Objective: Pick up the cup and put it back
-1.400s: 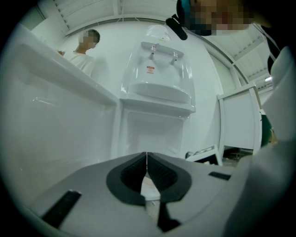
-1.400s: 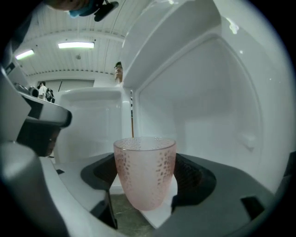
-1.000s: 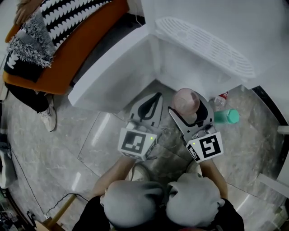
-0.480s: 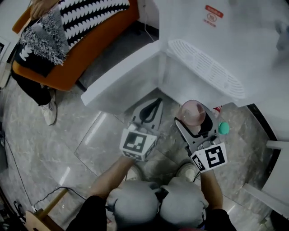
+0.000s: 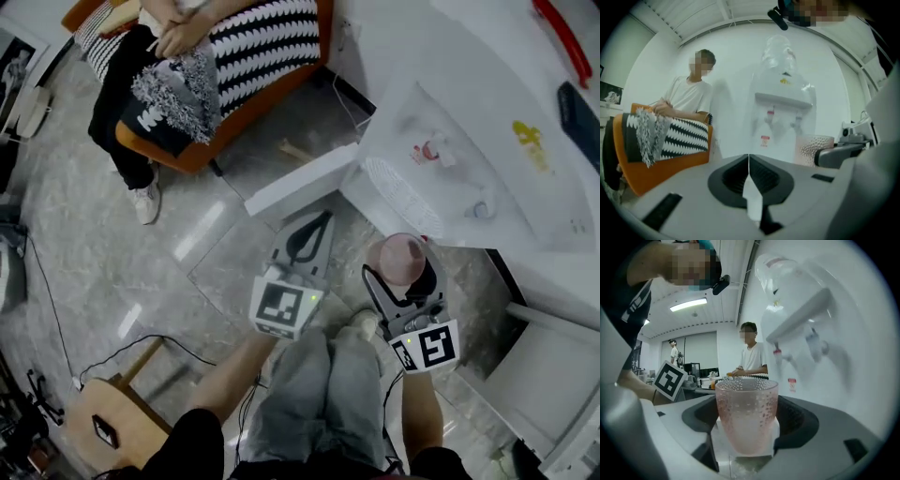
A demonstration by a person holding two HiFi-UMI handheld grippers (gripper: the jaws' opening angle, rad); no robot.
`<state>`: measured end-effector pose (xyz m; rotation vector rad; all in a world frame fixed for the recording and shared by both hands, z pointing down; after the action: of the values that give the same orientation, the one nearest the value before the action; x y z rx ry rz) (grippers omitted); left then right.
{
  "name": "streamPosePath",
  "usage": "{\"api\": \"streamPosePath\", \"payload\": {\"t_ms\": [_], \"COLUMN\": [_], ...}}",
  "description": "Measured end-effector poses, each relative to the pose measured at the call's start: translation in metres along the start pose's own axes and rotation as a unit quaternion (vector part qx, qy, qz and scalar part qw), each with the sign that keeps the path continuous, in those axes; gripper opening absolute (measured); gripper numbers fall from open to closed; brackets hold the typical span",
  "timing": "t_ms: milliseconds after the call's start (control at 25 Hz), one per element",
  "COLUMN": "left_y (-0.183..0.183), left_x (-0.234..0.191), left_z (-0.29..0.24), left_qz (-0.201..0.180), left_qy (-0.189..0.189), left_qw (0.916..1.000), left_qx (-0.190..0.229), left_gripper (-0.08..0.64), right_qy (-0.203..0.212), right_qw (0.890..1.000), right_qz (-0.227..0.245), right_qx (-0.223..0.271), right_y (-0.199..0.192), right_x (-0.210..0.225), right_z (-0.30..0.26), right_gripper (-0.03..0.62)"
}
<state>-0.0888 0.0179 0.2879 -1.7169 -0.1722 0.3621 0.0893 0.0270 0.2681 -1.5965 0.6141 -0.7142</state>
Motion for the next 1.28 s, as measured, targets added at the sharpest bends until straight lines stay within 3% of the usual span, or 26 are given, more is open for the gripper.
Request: {"api": "streamPosePath", "payload": {"t_ms": [80,240,360,480,600,680,800,920,1280], "left_y": [0.055,0.162,0.246,0.327,0.400,0.437,0.469,0.485,0.517], "left_x": [0.006,0.011,0.018,0.033,0.043,0.046,0.047,0.046,0.044], "left_z": [0.017,0.045,0.070,0.087,0.102,0.118,0.130,0.127,0.111], "left_qz": [0.013,0.003,0.037,0.055,0.055,0.060,0.062,0.053,0.034], "left_qy": [0.009,0.012,0.033,0.030,0.023,0.022,0.025,0.019,0.009], "left_qw": [0.9999,0.9999,0.9988,0.9980,0.9980,0.9969,0.9953,0.9950,0.9924], "left_qx": [0.006,0.006,0.004,0.004,0.022,0.045,0.070,0.082,0.118], "left_gripper": [0.014,0.014,0.014,0.014,0.014,0.014,0.014,0.014,0.014], "right_qy": [-0.001,-0.005,-0.006,-0.032,-0.051,-0.034,0.003,0.020,-0.010], "right_qw": [1.000,0.999,0.999,0.998,0.995,0.993,0.989,0.987,0.986], "right_qz": [0.002,0.021,0.027,0.023,0.026,0.050,0.092,0.096,0.117], "right_qx": [0.005,0.036,0.046,0.059,0.086,0.102,0.114,0.125,0.119], "right_y": [0.050,0.163,0.255,0.341,0.417,0.461,0.510,0.531,0.547], "right_x": [-0.015,-0.038,-0.054,-0.060,-0.063,-0.071,-0.085,-0.094,-0.089], "right_z": [0.001,0.002,0.005,0.014,0.017,0.016,0.013,0.014,0.011], "right_gripper": [0.380,0.380,0.380,0.380,0.380,0.380,0.380,0.380,0.380]}}
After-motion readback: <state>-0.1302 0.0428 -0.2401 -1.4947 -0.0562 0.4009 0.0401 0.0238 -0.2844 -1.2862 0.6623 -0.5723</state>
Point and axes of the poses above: the fingertips, and each gripper's own axes: z backward along the fingers, x to its right, y out of its top, the point moved 7 cm from there along z, backward along the fingers, and after that the axes turned 4 degrees about x, right-handed, at the moved point
